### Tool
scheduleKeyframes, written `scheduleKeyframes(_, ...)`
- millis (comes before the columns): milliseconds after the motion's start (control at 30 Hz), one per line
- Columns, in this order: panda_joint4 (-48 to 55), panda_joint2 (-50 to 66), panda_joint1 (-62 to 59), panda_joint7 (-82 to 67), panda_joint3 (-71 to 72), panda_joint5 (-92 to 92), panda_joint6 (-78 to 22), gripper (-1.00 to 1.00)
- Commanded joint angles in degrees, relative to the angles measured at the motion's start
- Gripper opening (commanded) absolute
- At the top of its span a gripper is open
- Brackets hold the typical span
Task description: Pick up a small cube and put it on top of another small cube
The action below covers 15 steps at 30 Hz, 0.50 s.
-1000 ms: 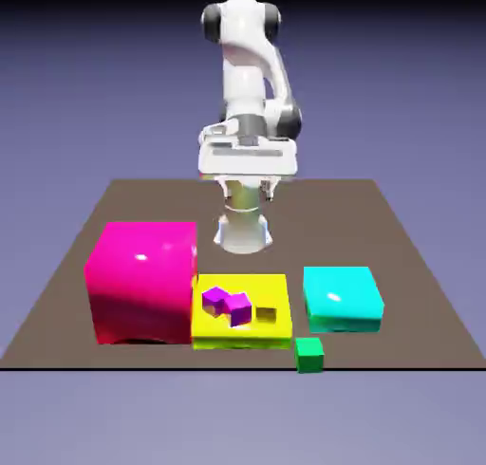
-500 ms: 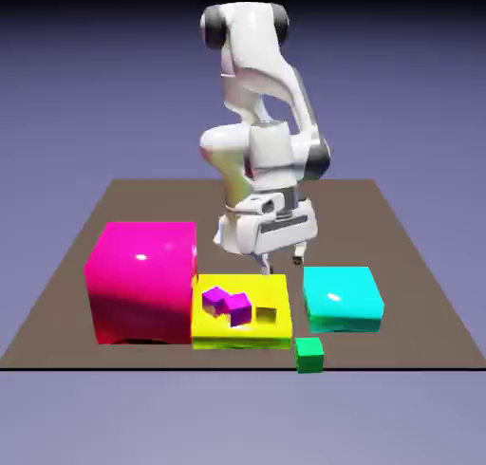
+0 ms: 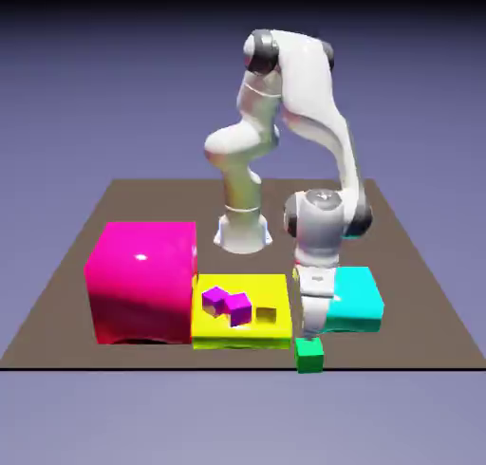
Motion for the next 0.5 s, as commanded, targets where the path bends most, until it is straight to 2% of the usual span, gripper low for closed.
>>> scheduleKeyframes(0,0.0,0.0,0.0,-0.01,0.0,0.0,0.0,0.0)
scheduleKeyframes(167,2.06,8.85,-5.51,-3.65,6.41,5.53,6.89,0.0)
scheduleKeyframes(200,2.06,8.85,-5.51,-3.65,6.41,5.53,6.89,-1.0)
scheduleKeyframes(367,0.13,0.55,-0.34,-0.23,0.4,0.35,0.43,-1.0)
scheduleKeyframes(467,-2.78,-5.67,-3.57,5.9,0.53,-4.62,-2.18,-1.0)
